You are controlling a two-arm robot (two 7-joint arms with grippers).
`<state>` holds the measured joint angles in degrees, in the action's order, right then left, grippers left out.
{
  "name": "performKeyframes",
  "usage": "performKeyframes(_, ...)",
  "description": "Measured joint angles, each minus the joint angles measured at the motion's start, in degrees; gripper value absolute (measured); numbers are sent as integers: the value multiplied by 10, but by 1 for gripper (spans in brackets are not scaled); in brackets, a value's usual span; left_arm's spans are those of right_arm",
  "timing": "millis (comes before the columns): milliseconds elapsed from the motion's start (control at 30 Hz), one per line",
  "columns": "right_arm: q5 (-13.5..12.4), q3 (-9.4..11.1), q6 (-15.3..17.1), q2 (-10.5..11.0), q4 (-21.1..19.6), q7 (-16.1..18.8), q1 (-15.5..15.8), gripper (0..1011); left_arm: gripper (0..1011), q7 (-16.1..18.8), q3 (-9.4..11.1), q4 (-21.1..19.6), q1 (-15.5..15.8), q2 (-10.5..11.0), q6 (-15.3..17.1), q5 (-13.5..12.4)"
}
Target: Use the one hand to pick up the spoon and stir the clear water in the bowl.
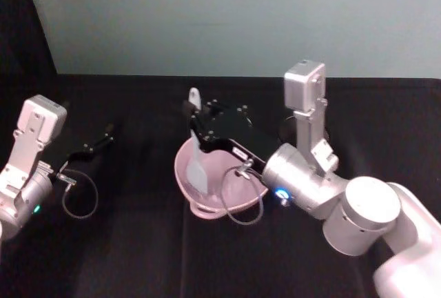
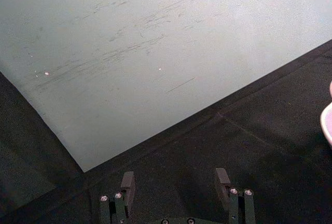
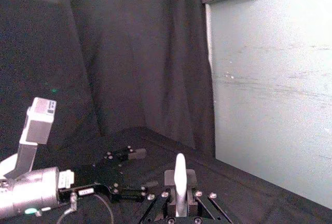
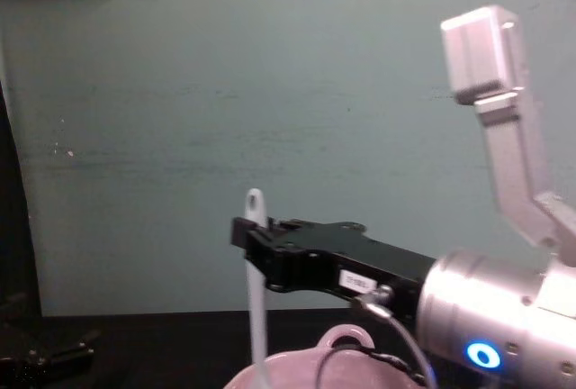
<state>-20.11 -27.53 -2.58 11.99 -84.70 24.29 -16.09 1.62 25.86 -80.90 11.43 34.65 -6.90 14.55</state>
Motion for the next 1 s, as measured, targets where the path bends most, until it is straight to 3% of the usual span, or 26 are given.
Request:
performKeyframes(200,4,-13,-4,-22,38,1,-30,114,1011,0,0,0,0,0,0,0)
performKeyframes(467,10,-14,-10,-41,89,-1,-63,114,1011,0,0,0,0,0,0,0)
performKeyframes(733,13,1,-17,-47,128,-9,-89,114,1011,0,0,0,0,0,0,0)
performKeyframes(1000,14,22,-18,-38,132,-17,-93,114,1011,0,0,0,0,0,0,0)
